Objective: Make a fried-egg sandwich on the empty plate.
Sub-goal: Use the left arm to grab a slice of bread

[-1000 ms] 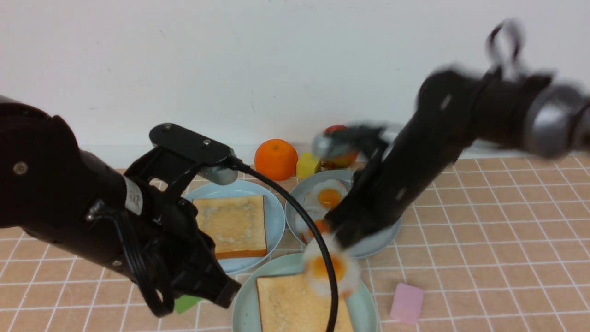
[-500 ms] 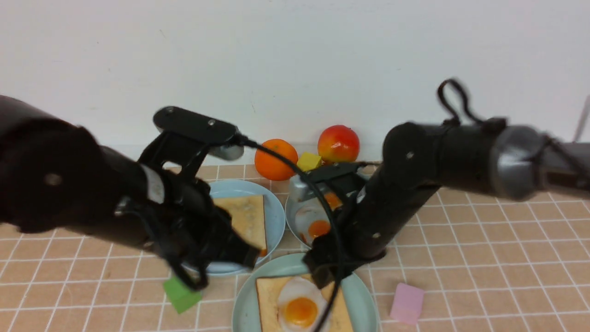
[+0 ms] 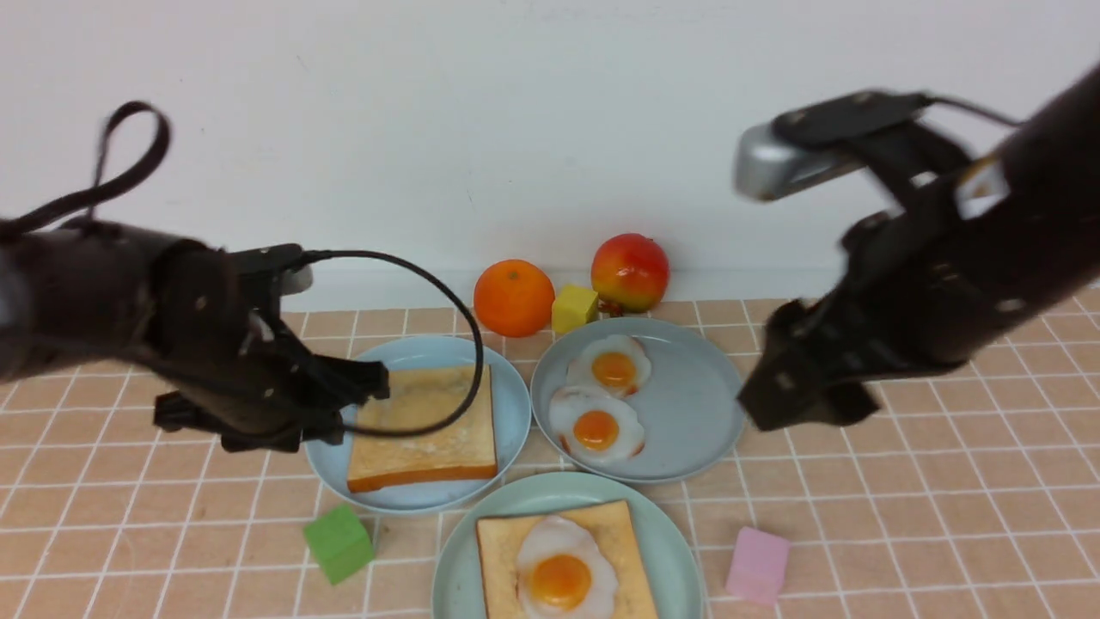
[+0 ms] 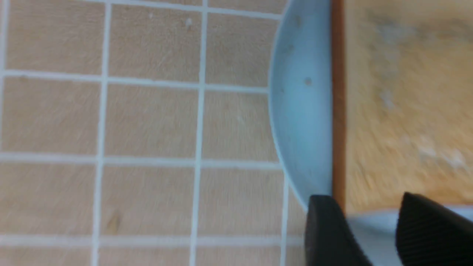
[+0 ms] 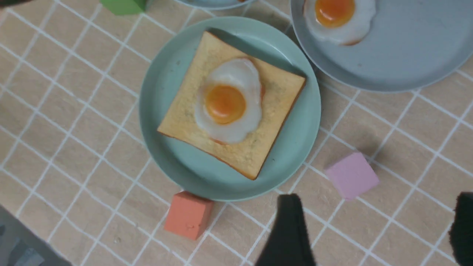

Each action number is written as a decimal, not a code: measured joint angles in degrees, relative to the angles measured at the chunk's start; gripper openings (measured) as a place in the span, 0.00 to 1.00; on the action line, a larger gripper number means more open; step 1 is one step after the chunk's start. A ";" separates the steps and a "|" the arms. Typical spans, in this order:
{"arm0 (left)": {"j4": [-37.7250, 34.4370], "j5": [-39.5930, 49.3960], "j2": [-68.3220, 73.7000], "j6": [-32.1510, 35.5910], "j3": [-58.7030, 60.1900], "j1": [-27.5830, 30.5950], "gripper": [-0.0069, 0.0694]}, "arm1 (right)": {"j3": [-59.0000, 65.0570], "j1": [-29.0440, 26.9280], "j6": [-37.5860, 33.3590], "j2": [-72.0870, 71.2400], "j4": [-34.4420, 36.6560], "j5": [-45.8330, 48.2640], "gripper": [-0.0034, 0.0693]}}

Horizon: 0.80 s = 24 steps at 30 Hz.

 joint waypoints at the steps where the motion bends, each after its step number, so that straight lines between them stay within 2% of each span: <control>1: -1.02 0.37 1.27 1.77 -1.32 0.15 0.52 | 0.00 0.00 0.00 -0.72 0.00 0.36 0.75; 7: -6.90 2.53 10.06 8.76 -9.71 0.23 0.56 | 0.09 0.00 0.00 -1.81 0.18 2.48 0.68; 16: -7.10 3.61 15.65 7.60 -12.89 0.30 0.56 | 5.11 0.00 0.07 -1.81 1.68 2.08 0.66; 18: -7.10 3.69 15.65 7.47 -12.89 0.30 0.55 | 6.07 0.00 0.07 -1.81 1.73 2.08 0.66; 21: -7.23 4.31 15.54 7.28 -12.96 0.30 0.46 | 8.86 0.00 0.07 -1.97 1.94 2.04 0.66; 24: -7.23 4.73 15.00 7.71 -13.07 0.30 0.43 | 9.85 0.00 0.07 -2.66 2.55 1.96 0.66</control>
